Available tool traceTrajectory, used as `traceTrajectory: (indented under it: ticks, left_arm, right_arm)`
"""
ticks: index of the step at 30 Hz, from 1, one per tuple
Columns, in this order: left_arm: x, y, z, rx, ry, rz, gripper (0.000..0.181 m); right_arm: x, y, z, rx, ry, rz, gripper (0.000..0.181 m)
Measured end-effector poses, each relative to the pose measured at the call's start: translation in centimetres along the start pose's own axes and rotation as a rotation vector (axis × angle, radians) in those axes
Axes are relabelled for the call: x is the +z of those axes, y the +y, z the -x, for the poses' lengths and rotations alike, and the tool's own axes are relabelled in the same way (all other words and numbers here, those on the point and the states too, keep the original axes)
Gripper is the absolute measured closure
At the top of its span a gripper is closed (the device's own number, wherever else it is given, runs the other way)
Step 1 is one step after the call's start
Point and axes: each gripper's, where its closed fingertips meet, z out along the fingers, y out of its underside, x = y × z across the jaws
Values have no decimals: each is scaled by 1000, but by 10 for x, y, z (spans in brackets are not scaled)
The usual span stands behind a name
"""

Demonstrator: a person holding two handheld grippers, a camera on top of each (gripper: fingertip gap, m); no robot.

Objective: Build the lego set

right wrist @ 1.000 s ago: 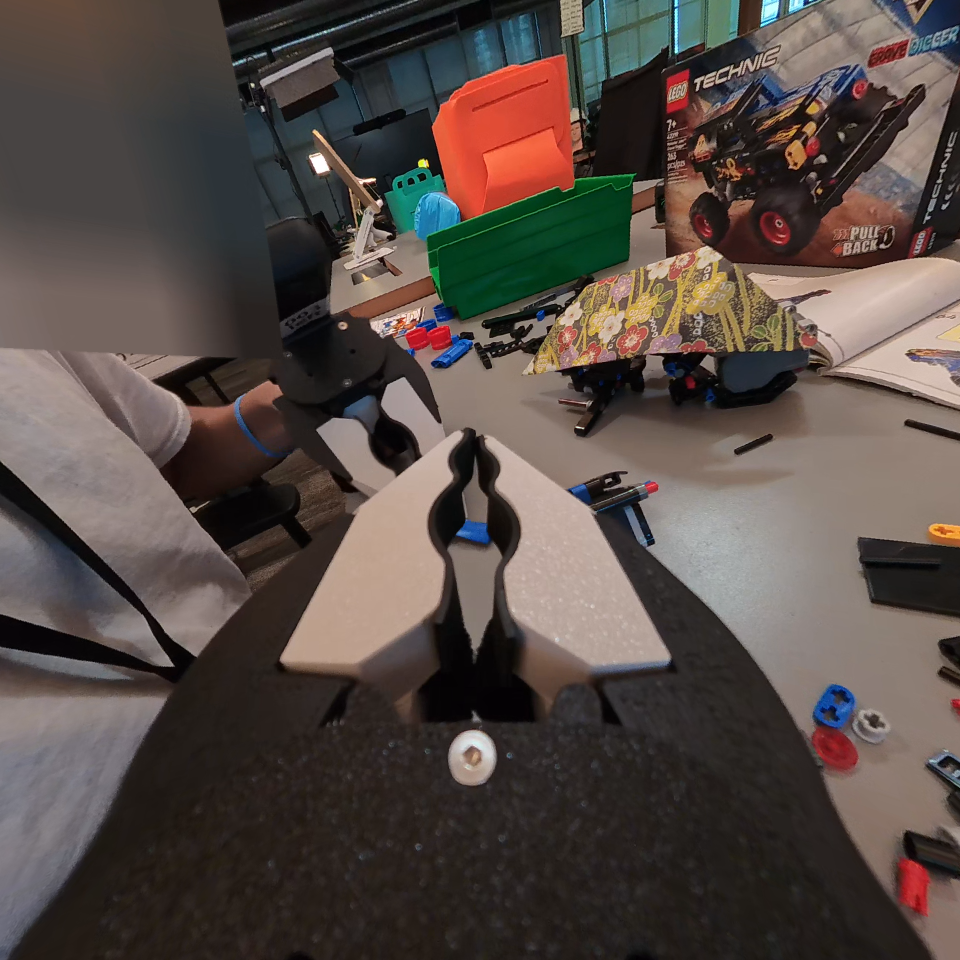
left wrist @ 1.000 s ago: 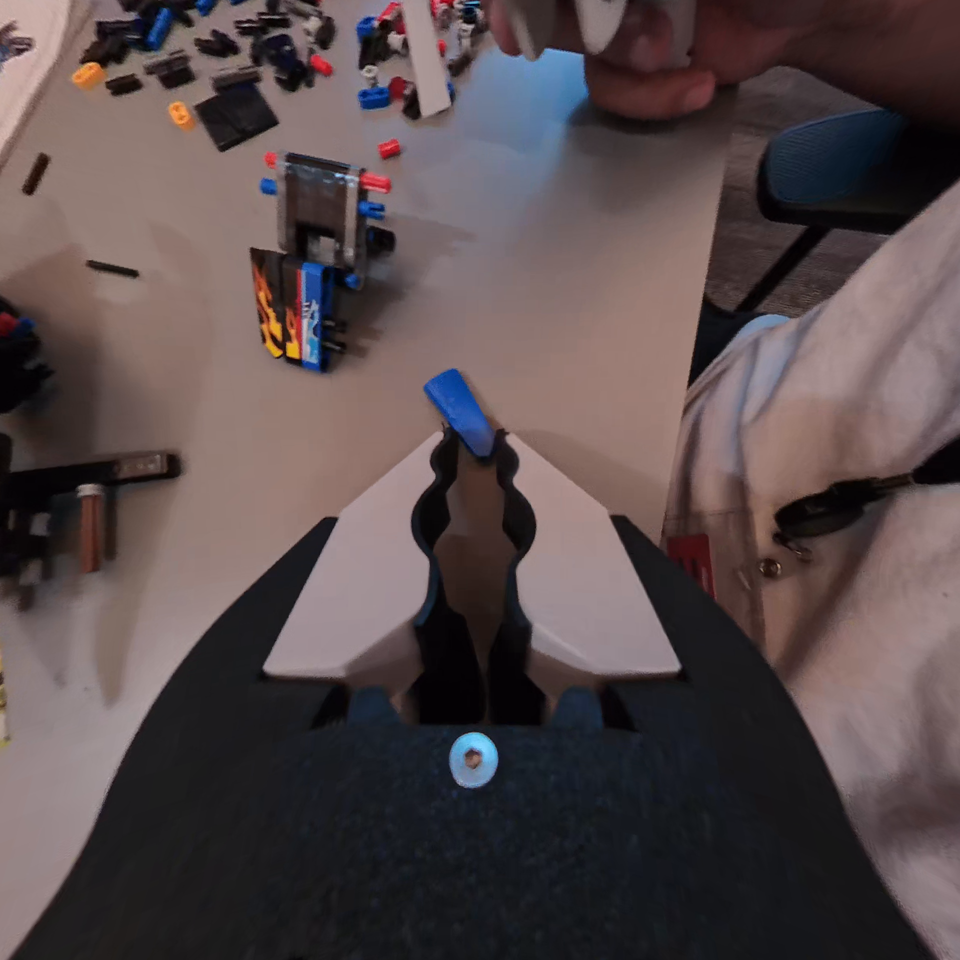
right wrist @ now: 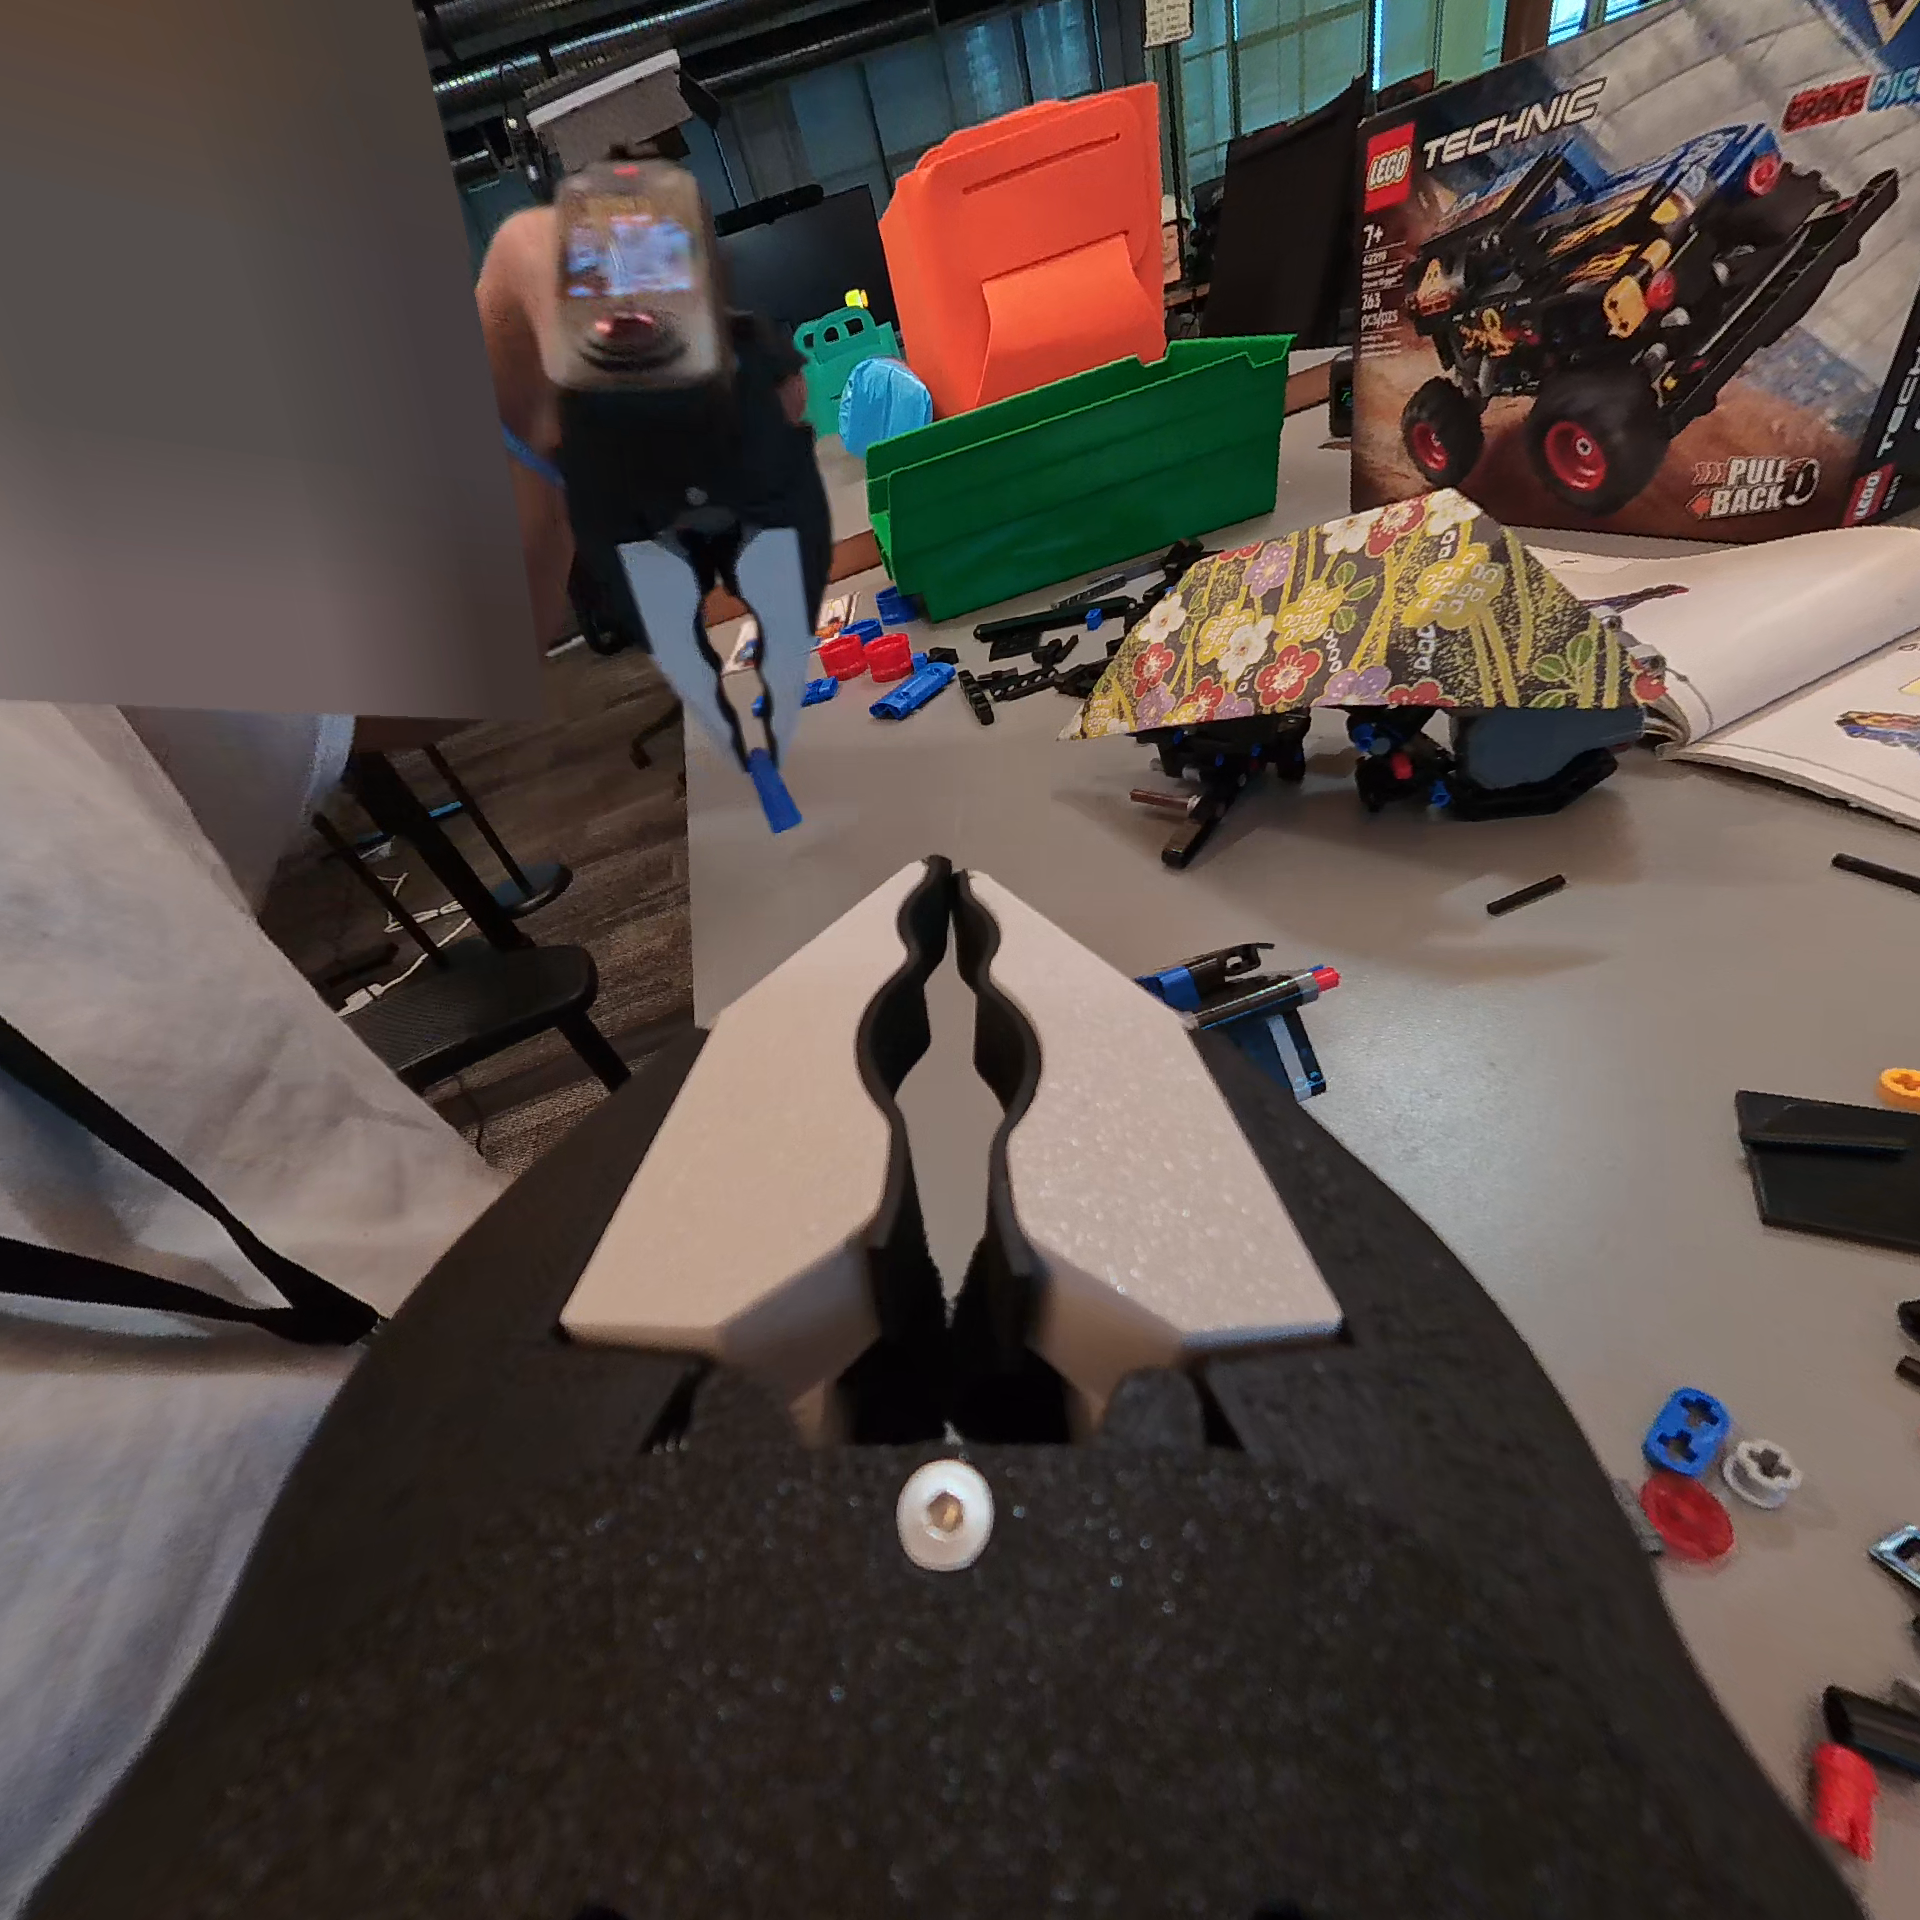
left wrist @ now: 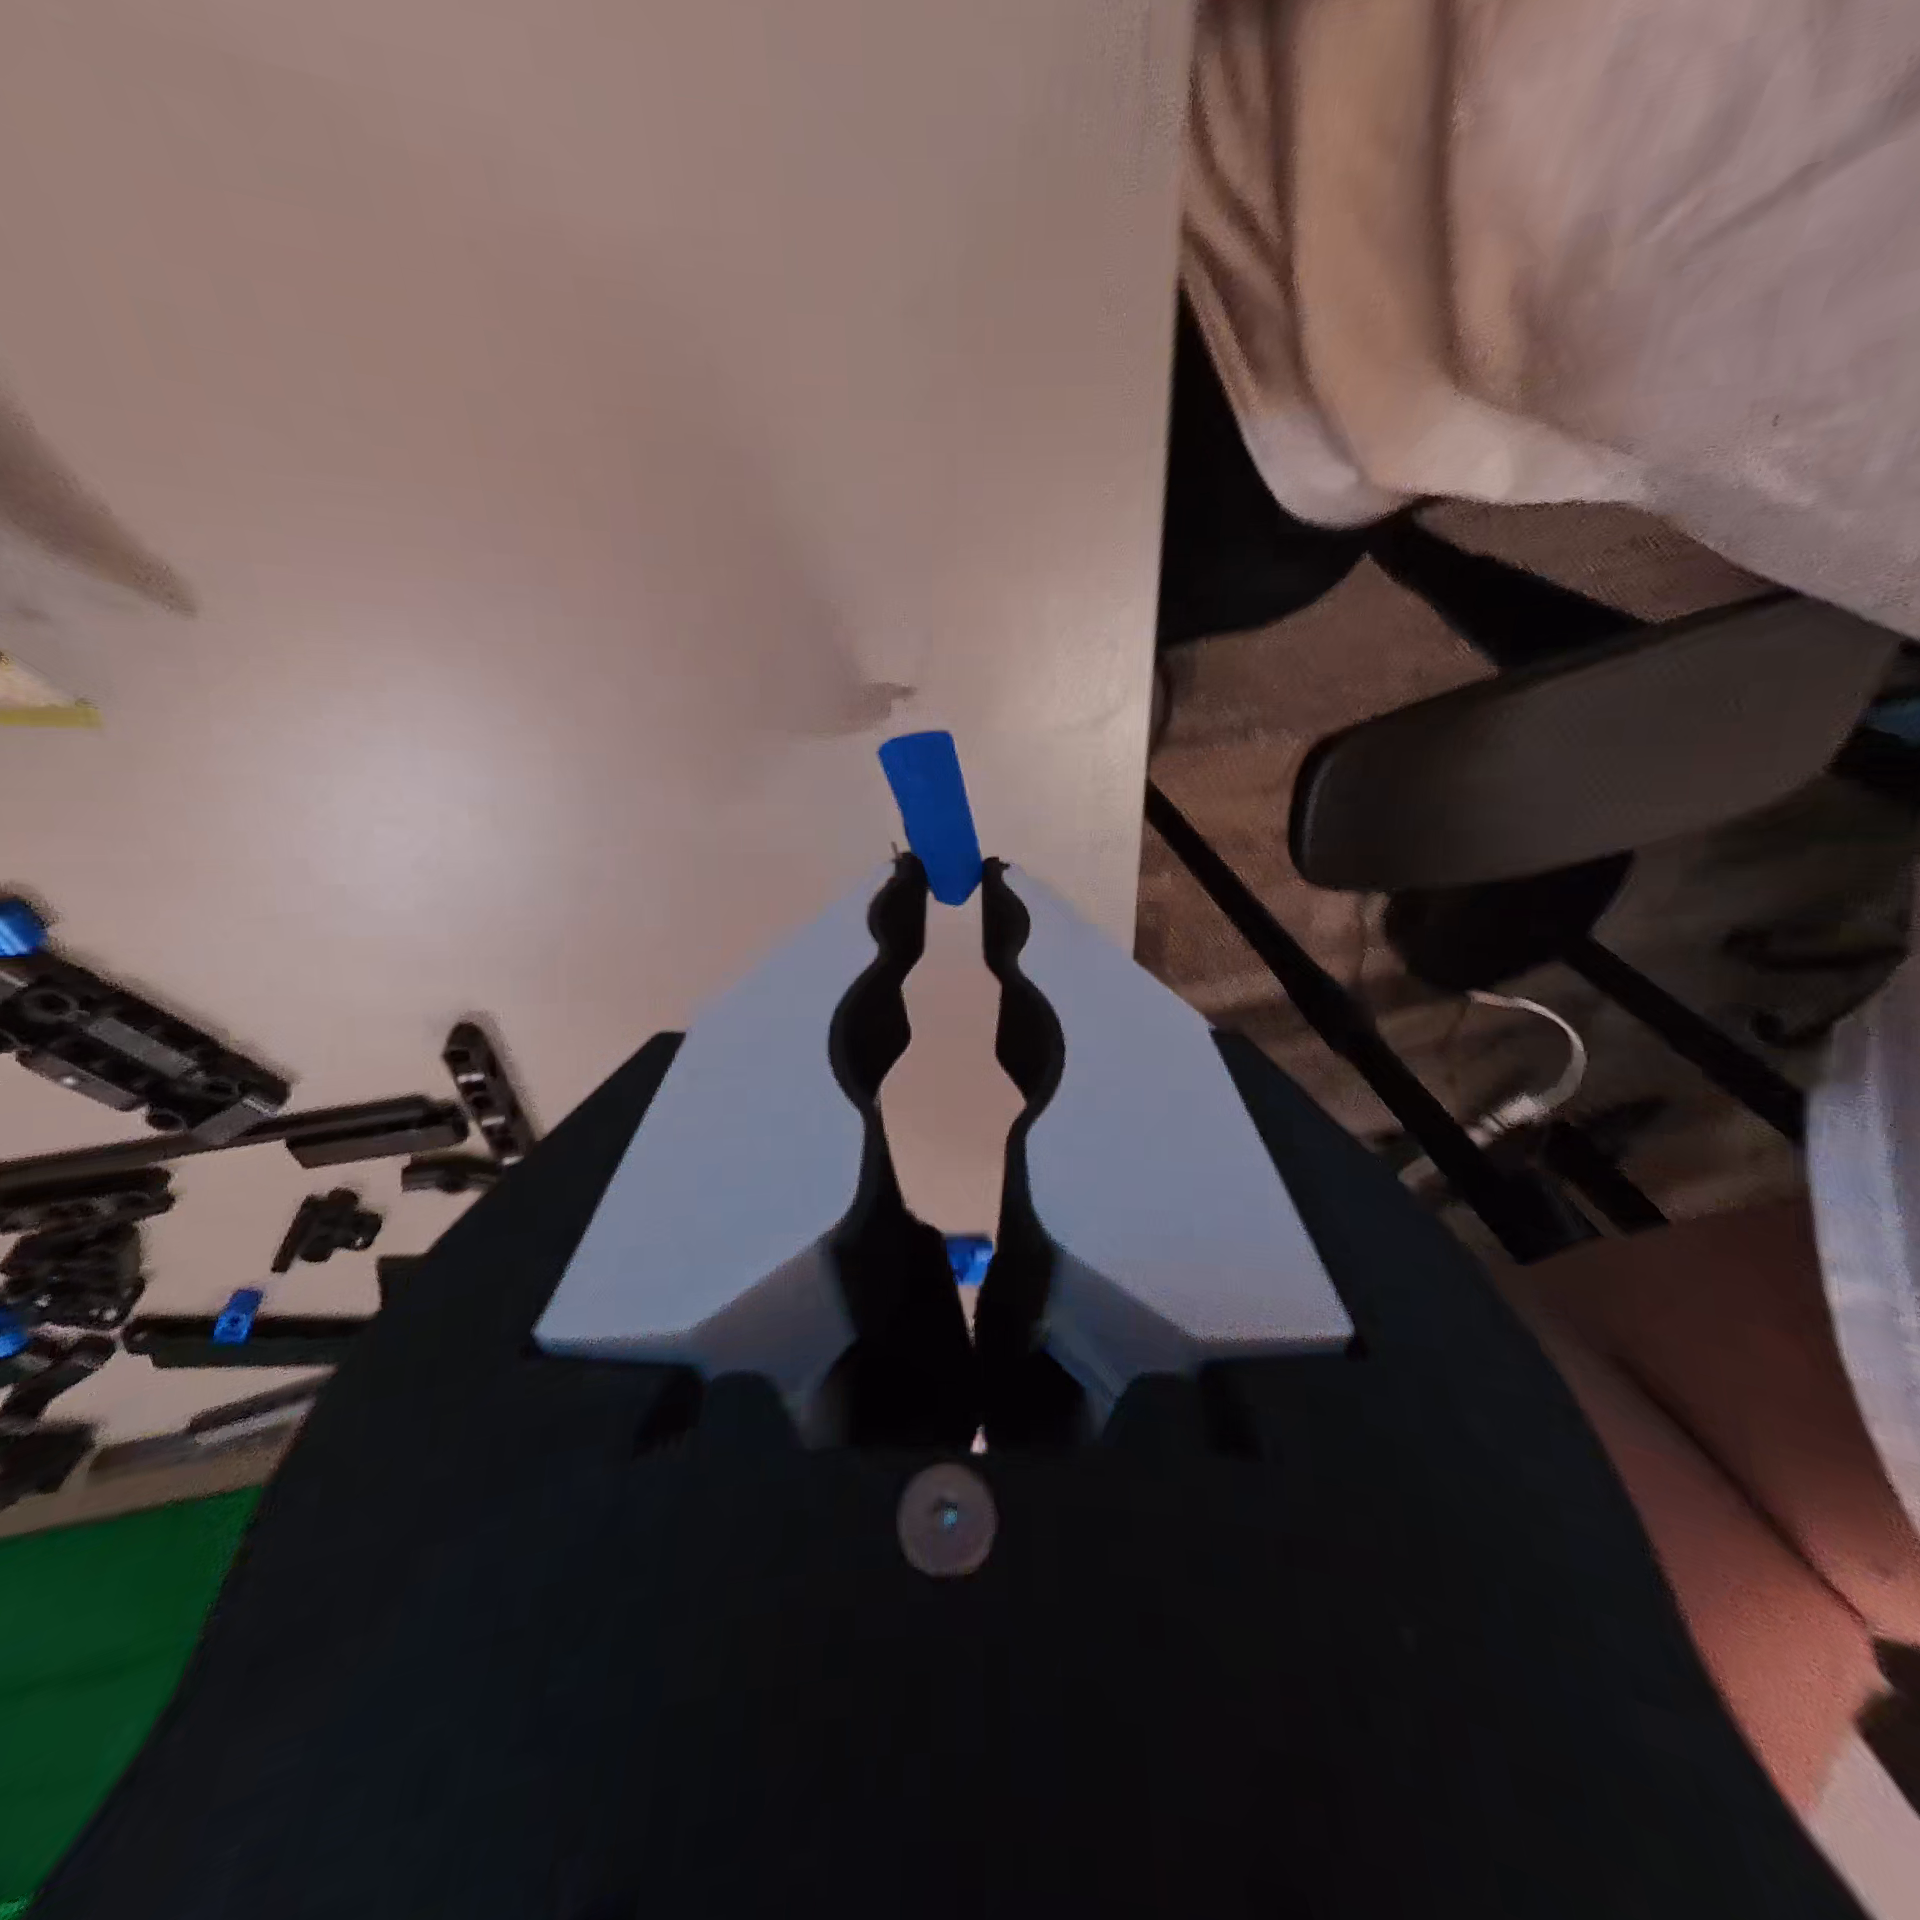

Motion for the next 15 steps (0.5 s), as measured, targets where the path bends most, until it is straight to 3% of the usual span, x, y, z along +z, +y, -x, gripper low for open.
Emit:
traceTrajectory:
  ticks: [3,7,15]
  left_arm:
    - [2,11,8,20,54,159,172]
    - [4,12,17,35,92,254,172]
    - [3,8,19,44,79,257,172]
  right_arm:
    - [0,0,1,-3,-4,2,181]
    - [0,1,1,0,-10,4,181]
    - [0,0,2,13,-20,3,181]
